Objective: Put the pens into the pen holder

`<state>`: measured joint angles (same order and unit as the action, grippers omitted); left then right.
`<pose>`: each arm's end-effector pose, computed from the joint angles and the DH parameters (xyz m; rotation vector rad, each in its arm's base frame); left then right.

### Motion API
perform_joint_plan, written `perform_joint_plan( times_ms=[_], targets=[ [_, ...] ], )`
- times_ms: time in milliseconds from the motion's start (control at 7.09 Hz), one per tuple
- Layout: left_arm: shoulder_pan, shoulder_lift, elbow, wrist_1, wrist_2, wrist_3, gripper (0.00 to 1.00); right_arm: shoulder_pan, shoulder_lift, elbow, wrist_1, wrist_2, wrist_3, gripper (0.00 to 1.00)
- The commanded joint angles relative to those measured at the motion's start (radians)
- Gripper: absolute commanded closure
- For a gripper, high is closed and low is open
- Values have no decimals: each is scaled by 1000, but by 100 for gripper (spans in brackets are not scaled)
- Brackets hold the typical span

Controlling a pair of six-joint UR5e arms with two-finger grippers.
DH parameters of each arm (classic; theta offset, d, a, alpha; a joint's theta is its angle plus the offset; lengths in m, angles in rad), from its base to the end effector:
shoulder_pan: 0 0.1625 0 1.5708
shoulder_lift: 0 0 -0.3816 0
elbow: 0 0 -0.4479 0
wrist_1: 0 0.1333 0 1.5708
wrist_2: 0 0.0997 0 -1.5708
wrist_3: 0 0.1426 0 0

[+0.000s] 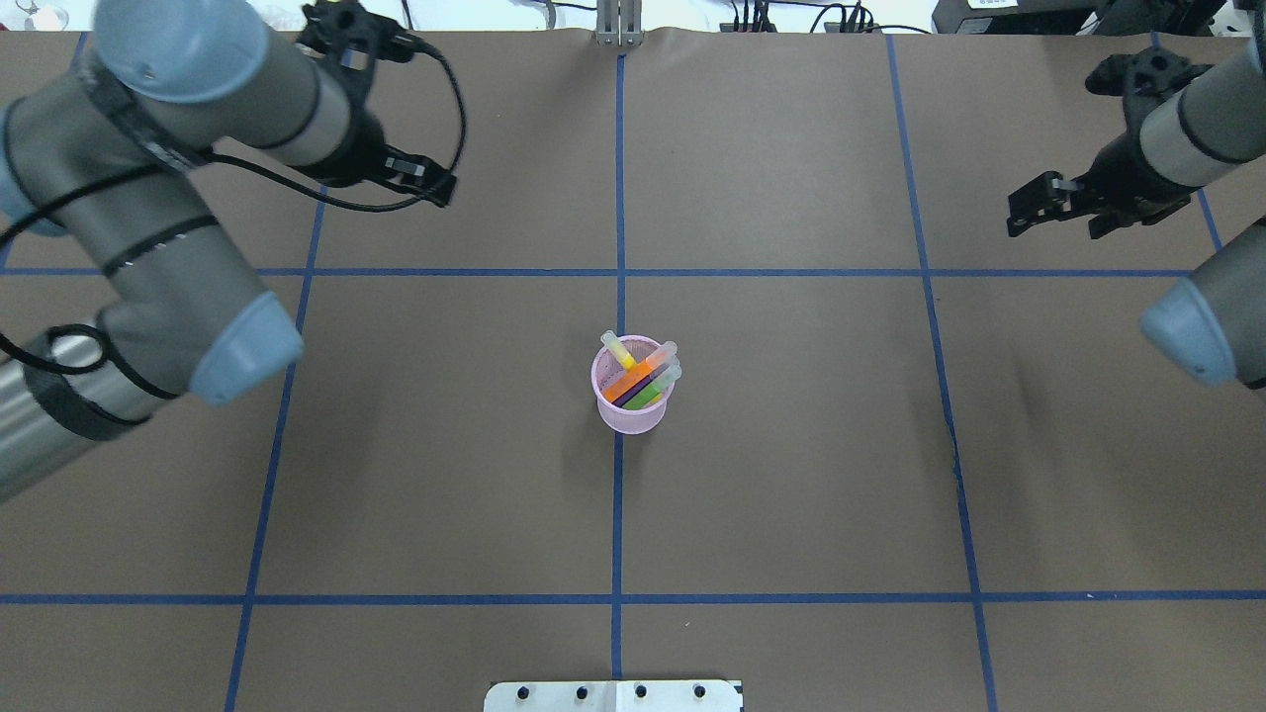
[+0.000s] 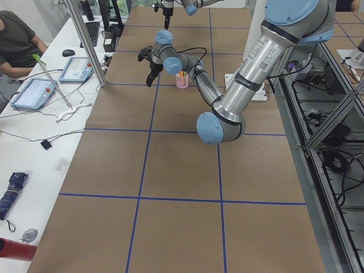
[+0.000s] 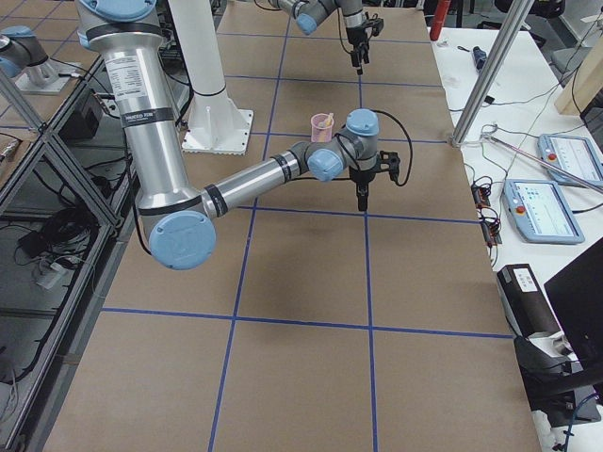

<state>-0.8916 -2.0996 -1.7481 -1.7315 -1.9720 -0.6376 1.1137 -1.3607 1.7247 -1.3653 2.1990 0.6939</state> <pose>0.3780 -0.5918 0.2103 0.4466 0.8207 0.2124 -0.2399 -0.6000 0.4197 0.1291 -0.8110 0.0445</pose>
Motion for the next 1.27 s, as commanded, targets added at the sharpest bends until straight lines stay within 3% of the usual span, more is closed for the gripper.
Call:
perform_joint_plan(
  times_ms=[0, 282, 423, 564, 846, 1128],
  targets=[
    [-240, 236, 8, 6, -175, 329, 0, 192, -24, -146, 0, 111, -298, 1],
    [-372, 413, 45, 6, -209, 354, 0, 363, -24, -259, -11, 169, -527, 0],
    [-474, 455, 118, 3, -290, 410, 0, 412, -26, -305, -12, 191, -577, 1],
    [-536, 458, 210, 6, -398, 593, 0, 431, -31, -319, -32, 194, -600, 1],
    [-552, 513, 227, -8, -400, 621, 0, 440, -34, -312, -64, 199, -599, 1],
    [-610, 501, 223, 16, -404, 602, 0, 440, -81, -298, -55, 197, -591, 0]
  ],
)
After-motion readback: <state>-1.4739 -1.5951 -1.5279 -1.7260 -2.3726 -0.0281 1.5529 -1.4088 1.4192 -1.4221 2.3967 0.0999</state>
